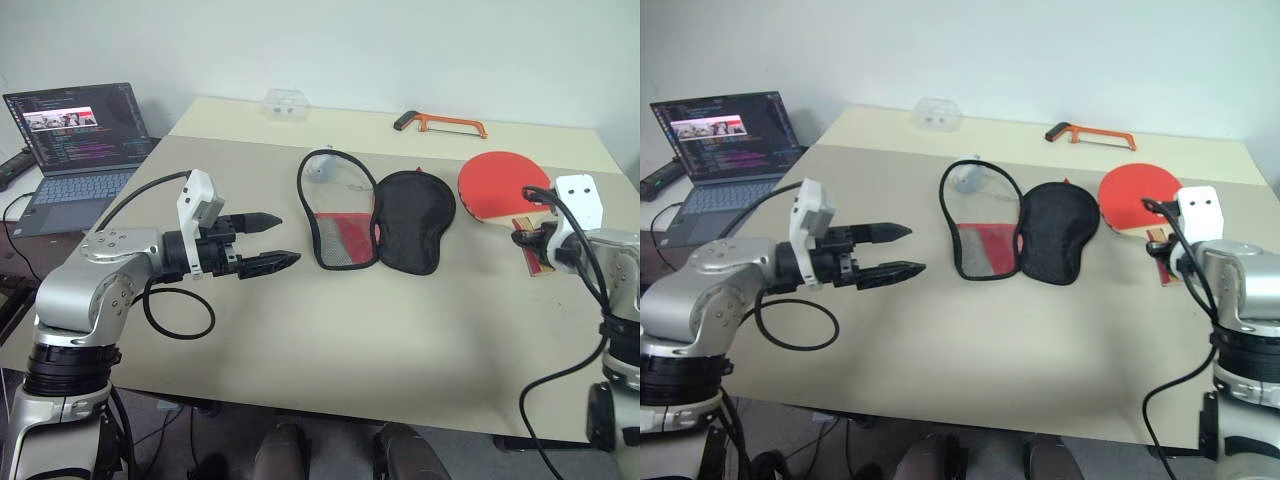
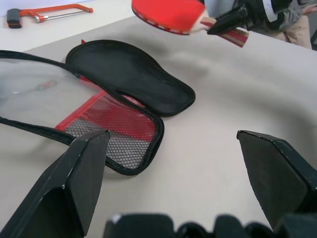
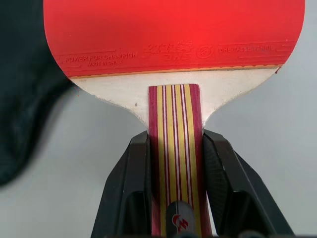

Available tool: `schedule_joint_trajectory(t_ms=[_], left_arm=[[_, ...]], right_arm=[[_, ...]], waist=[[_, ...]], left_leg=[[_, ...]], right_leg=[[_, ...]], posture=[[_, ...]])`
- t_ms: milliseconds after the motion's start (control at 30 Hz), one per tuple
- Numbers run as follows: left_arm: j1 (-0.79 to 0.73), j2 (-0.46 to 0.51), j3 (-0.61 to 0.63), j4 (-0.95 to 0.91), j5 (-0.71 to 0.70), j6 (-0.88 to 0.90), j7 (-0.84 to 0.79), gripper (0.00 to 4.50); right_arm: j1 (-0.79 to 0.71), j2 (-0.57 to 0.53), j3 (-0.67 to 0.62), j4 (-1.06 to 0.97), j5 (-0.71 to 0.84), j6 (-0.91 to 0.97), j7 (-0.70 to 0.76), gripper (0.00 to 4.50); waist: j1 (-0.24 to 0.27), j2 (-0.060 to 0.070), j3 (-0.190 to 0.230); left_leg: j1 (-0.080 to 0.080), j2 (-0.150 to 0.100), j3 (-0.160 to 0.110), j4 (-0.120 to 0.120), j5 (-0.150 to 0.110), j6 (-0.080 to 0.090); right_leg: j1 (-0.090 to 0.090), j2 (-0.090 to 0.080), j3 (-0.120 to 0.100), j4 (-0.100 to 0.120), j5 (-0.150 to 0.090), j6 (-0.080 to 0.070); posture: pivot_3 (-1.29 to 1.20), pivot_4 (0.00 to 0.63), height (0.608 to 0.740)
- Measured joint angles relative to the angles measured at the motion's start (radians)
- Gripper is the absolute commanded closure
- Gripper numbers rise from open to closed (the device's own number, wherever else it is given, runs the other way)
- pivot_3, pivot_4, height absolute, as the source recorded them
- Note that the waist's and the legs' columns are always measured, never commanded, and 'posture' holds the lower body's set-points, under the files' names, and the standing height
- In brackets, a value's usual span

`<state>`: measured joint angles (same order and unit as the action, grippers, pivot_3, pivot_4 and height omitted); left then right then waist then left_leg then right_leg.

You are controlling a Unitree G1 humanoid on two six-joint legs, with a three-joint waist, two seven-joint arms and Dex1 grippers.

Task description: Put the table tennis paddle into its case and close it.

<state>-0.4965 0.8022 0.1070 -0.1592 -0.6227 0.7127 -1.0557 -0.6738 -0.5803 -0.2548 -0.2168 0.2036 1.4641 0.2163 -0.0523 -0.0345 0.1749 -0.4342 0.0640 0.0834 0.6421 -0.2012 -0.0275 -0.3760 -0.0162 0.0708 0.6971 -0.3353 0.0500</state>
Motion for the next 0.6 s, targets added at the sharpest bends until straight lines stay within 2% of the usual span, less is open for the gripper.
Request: schedule_joint_trajectory(t_ms=[233,333,433,600], left_arm=[[0.011,-0.002,0.001,0.002,0.004,-0.004,0.007,0.00],[0.015,-0.002,0.000,0.000,0.006,-0.004,0.019,0.00],[0.034,-0.003,0.000,-0.006,0.005,-0.004,0.025,0.00],[0.073,-0.004,0.001,-0.041,0.004,-0.001,0.042,0.00]], right_arm=[[-0.187,0.387,0.013,0.033,-0.088,0.036,-0.211,3.43],[-0.232,0.537,-0.010,0.093,-0.116,0.012,-0.298,3.43],[-0.270,0.640,-0.068,0.155,-0.136,-0.008,-0.376,3.43],[-0.290,0.696,-0.157,0.233,-0.158,-0.072,-0.475,3.43]], waist=[[-0.008,0.000,0.000],[-0.003,0.000,0.000],[0.004,0.000,0.000],[0.014,0.000,0.000]], left_leg=[[-0.002,0.000,0.001,-0.002,0.000,0.000],[-0.008,0.001,0.001,-0.002,0.001,-0.002],[-0.015,0.001,-0.001,0.000,0.002,-0.004],[-0.017,0.001,-0.001,0.000,0.002,-0.004]], right_leg=[[-0.005,0.002,0.001,0.002,0.000,-0.001],[-0.010,0.000,0.000,0.002,0.000,-0.001],[-0.015,-0.002,-0.002,0.002,0.000,-0.001],[-0.016,-0.004,-0.003,0.001,0.000,-0.001]], posture=[[0.00,0.150,0.740],[0.00,0.150,0.740],[0.00,0.150,0.740],[0.00,0.150,0.740]])
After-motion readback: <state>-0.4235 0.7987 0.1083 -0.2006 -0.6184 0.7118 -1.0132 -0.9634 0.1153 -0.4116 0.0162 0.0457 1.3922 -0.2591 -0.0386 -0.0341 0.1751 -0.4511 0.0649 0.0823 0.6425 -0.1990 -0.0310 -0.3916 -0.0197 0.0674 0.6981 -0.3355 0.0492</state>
